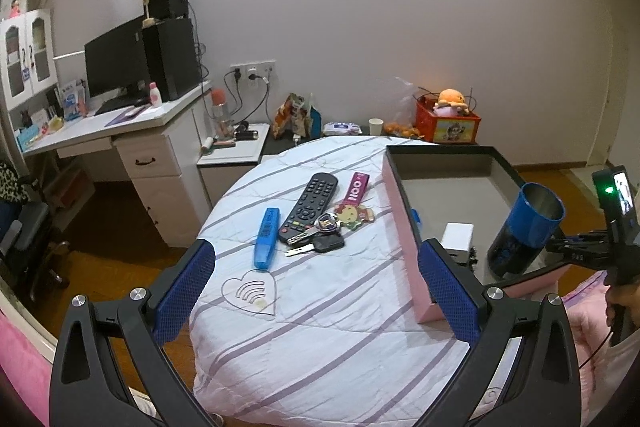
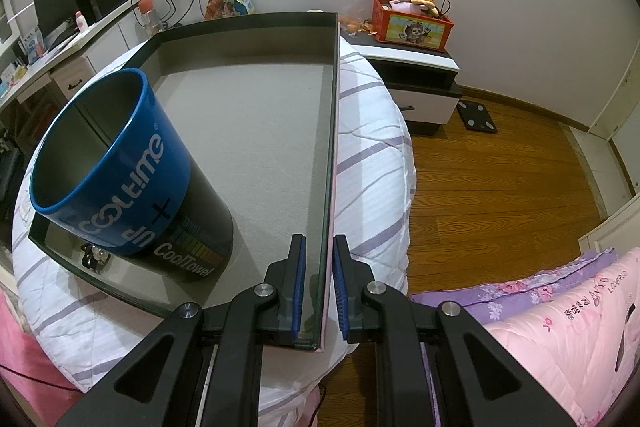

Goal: Organize rigid objects
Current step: 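Move the left gripper back to the blue highlighter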

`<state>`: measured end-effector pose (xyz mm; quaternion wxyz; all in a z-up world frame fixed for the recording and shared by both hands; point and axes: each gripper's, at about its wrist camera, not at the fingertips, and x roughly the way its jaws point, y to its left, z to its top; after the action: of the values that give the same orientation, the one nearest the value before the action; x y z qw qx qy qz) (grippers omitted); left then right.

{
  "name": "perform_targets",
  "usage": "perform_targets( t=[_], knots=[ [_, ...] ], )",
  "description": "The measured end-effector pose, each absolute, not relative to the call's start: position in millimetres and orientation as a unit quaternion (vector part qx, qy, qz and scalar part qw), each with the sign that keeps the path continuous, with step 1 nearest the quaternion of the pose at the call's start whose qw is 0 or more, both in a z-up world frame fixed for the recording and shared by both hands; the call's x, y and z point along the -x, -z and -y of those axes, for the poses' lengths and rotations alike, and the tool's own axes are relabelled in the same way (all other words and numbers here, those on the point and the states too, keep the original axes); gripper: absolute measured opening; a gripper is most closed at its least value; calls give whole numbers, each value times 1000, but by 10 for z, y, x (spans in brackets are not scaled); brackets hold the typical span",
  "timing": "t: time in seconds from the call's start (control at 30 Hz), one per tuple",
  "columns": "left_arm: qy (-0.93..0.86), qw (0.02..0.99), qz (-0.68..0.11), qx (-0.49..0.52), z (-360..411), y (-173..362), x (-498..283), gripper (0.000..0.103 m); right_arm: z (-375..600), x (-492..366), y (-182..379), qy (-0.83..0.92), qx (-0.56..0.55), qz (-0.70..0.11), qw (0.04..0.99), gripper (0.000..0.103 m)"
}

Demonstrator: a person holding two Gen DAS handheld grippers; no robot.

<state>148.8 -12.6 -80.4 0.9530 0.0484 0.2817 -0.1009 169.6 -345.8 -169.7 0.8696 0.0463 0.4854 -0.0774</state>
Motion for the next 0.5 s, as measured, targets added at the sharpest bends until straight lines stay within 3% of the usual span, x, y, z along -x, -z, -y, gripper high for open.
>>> perform_targets(
  t=[0.5],
  knots=[
    [67,940,-334,-22,-349,1320,-2045,102,3473,-1686,1702,78,-45,-482,872,14]
  ],
)
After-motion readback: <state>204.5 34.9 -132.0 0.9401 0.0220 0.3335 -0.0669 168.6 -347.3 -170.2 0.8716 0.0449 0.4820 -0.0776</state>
